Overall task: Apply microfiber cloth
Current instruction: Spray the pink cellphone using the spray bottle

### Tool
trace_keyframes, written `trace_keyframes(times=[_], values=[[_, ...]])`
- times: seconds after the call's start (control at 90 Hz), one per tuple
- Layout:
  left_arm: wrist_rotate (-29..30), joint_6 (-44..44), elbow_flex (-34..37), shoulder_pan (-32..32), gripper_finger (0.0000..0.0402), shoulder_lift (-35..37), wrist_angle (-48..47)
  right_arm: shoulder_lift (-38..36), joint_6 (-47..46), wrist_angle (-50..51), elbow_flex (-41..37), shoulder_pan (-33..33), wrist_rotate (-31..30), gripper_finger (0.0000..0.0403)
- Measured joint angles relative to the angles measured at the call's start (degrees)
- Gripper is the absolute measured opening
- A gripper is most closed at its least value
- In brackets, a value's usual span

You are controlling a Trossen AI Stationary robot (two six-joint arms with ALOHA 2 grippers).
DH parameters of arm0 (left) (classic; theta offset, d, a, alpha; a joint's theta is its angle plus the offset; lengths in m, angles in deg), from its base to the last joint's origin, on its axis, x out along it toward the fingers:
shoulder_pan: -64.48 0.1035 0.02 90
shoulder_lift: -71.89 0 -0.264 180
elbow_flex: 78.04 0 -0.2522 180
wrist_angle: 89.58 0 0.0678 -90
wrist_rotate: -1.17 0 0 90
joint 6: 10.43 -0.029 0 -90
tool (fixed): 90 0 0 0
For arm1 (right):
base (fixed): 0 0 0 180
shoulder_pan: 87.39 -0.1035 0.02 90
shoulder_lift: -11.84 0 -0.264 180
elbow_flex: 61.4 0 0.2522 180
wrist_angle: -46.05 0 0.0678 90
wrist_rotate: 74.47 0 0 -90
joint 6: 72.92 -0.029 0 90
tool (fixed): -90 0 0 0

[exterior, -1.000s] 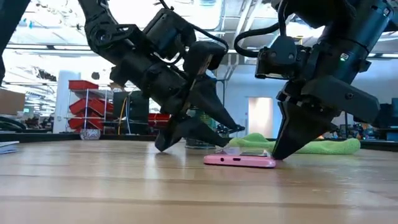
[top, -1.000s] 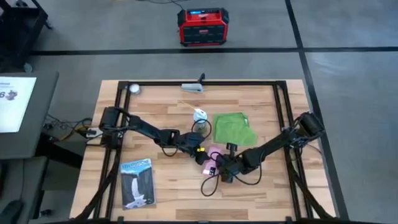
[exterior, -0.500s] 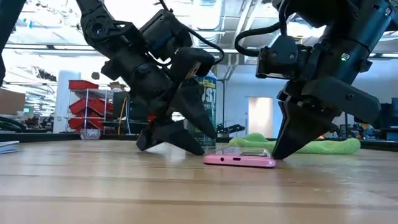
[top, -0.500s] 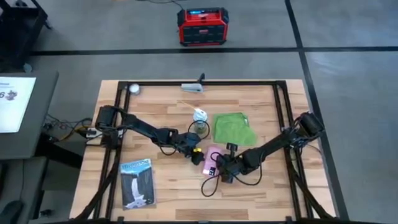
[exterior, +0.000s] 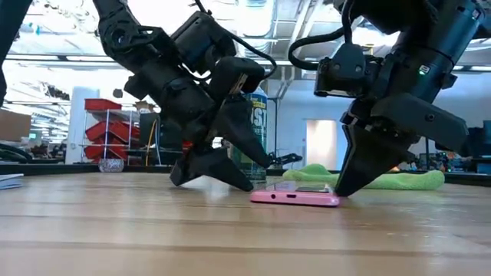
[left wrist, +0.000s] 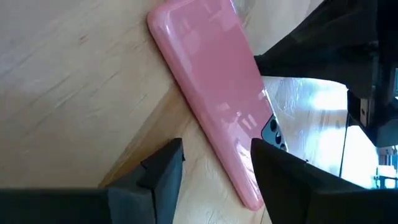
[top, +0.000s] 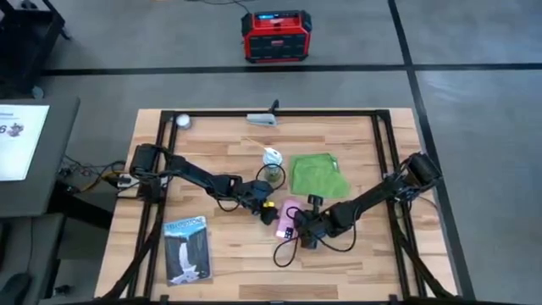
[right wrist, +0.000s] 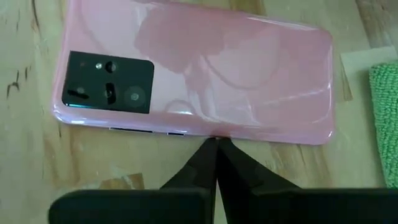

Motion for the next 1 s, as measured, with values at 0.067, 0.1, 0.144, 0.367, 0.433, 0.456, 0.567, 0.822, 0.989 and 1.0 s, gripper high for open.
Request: trace_keyframes(times=[0.067, 0.1, 0.144, 0.367, 0.433, 0.456, 0.567, 0.822, 0.989, 1.0], values=[[0.18, -0.02, 0.00, 0.00, 0.0169, -0.03, 0.27, 0.13, 0.54, -0.81, -0.04, 0.12, -0.02, 0.0000], [0.21, -0.03, 0.00, 0.00, 0.0169, -0.04, 0.56, 0.17, 0.67, -1.19, -0.04, 0.29, -0.04, 0.0000], [0.29, -0.05, -0.02, 0.00, 0.0169, -0.07, 0.90, 0.18, 0.81, -1.53, -0.04, 0.40, 0.04, 0.0000], [0.61, -0.68, -0.04, -0.17, 0.0169, -0.07, 0.94, 0.24, 2.28, -3.48, -0.04, 1.82, 0.46, 0.0000], [0.84, -0.74, -0.04, -0.31, 0.0169, -0.07, 0.96, 0.28, 2.59, -4.30, -0.04, 2.31, 0.67, 0.0000], [0.96, -0.88, -0.04, -0.37, 0.0169, -0.07, 0.98, 0.28, 2.83, -4.45, -0.05, 2.45, 0.70, 0.0000], [1.18, -1.13, -0.04, -0.59, 0.0169, -0.07, 1.03, 0.31, 4.20, -5.60, -0.11, 3.02, 0.92, 0.0000], [1.25, -1.10, 0.04, -0.98, 0.0169, -0.07, 1.70, 0.31, 5.36, -6.44, -0.11, 4.45, 1.36, 0.0000], [1.46, -1.17, 0.13, -1.16, 0.0169, -0.07, 2.68, 0.31, 6.26, -6.75, -0.11, 4.99, 1.86, 0.0000], [1.47, -1.18, 0.13, -1.18, 0.0169, -0.07, 2.74, 0.31, 6.32, -6.80, -0.11, 5.00, 1.86, 0.0000]])
